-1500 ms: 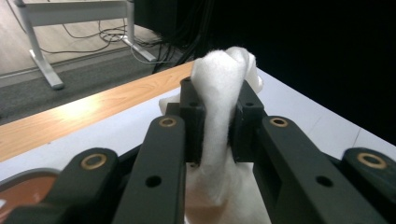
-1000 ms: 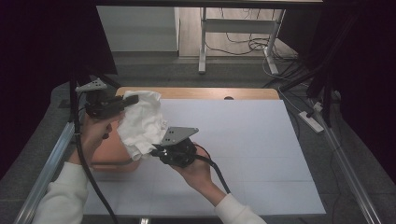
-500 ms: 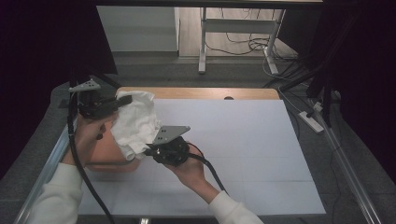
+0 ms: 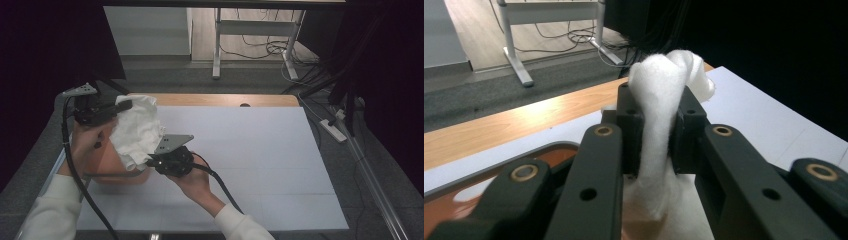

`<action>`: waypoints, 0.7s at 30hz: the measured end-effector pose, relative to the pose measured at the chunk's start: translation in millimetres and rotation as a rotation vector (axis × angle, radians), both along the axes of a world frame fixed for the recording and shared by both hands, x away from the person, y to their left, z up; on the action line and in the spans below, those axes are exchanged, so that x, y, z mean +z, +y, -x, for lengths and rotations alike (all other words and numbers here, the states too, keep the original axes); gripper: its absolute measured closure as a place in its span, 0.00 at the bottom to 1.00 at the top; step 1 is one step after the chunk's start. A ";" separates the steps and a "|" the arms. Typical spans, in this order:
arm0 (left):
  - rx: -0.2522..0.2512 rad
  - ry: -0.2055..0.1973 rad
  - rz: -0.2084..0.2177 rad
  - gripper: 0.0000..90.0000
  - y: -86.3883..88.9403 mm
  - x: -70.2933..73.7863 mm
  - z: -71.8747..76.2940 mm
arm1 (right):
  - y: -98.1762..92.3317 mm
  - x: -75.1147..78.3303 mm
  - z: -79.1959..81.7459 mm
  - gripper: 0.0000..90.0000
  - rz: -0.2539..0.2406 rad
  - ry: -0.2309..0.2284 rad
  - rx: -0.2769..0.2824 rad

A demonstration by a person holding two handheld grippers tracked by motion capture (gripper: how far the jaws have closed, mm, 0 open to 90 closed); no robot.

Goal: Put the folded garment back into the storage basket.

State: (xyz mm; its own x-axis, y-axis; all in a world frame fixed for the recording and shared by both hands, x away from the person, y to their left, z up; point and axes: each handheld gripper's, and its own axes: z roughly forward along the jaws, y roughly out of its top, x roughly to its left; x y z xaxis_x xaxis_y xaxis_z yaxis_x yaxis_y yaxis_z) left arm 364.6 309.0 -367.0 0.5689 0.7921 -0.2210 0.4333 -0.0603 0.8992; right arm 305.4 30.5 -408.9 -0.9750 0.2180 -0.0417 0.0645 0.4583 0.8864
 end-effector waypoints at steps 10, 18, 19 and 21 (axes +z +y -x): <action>0.028 0.008 -0.014 0.86 22.4 -4.9 2.3 | 28.8 -3.3 -1.8 0.92 0.017 0.007 0.027; 0.038 0.028 -0.013 0.86 31.6 -13.8 -5.0 | 44.3 -7.6 -5.5 0.92 0.032 0.016 0.035; 0.038 0.030 -0.015 0.86 32.5 -15.0 -6.2 | 46.3 -8.3 -7.2 0.92 0.034 0.020 0.038; 0.038 0.031 -0.015 0.86 34.8 -17.6 -9.1 | 49.5 -9.4 -9.6 0.92 0.033 0.029 0.042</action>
